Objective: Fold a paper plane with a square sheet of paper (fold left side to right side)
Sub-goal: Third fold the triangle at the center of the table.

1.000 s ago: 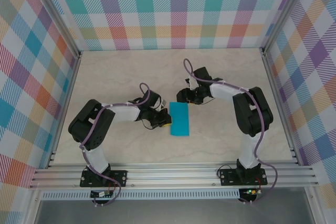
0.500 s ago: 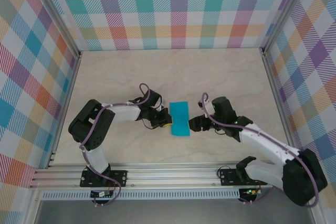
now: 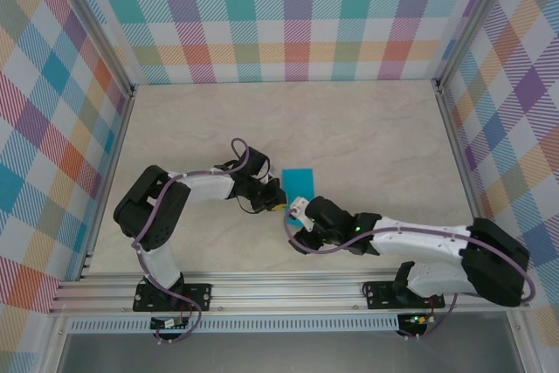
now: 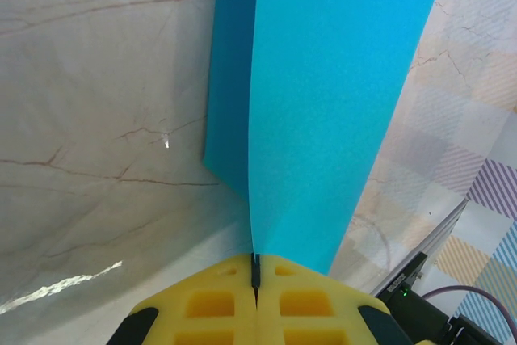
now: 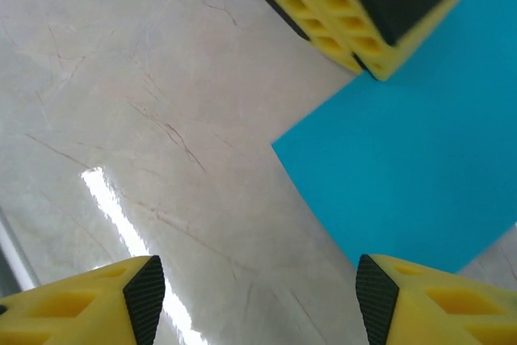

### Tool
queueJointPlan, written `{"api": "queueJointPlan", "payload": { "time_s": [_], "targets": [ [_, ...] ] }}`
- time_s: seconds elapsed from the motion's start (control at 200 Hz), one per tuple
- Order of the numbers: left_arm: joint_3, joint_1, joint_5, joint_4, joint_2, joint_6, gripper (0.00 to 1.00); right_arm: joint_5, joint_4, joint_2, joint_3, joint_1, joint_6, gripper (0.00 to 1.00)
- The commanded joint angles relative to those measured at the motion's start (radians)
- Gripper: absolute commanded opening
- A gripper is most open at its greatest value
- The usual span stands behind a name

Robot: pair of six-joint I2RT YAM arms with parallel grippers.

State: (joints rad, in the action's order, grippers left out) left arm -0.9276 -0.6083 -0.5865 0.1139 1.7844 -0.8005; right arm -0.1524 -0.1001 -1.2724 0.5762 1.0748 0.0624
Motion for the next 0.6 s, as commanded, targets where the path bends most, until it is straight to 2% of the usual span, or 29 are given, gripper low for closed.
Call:
{"api": "queueJointPlan", "payload": {
  "time_s": [0.0, 0.215, 0.435, 0.595],
  "targets": [
    [-0.031, -0.013, -0.019, 0.04, -0.029, -0.009, 0.0, -0.099, 0.081, -0.092, 0.078, 0.029, -0.096, 0.67],
    [-0.037, -0.013, -0.035, 0.03, -0.02, -0.011, 0.0, -0.105, 0.109, -0.21, 0.128, 0.046, -0.187, 0.69],
    [-0.041, -0.013, -0.039, 0.029, -0.019, -0.012, 0.0, -0.128, 0.116, -0.306, 0.168, 0.056, -0.21, 0.71],
    [-0.04, -0.013, -0.039, 0.035, -0.02, -0.009, 0.0, -0.162, 0.143, -0.326, 0.174, 0.056, -0.2, 0.63]
  ]
}}
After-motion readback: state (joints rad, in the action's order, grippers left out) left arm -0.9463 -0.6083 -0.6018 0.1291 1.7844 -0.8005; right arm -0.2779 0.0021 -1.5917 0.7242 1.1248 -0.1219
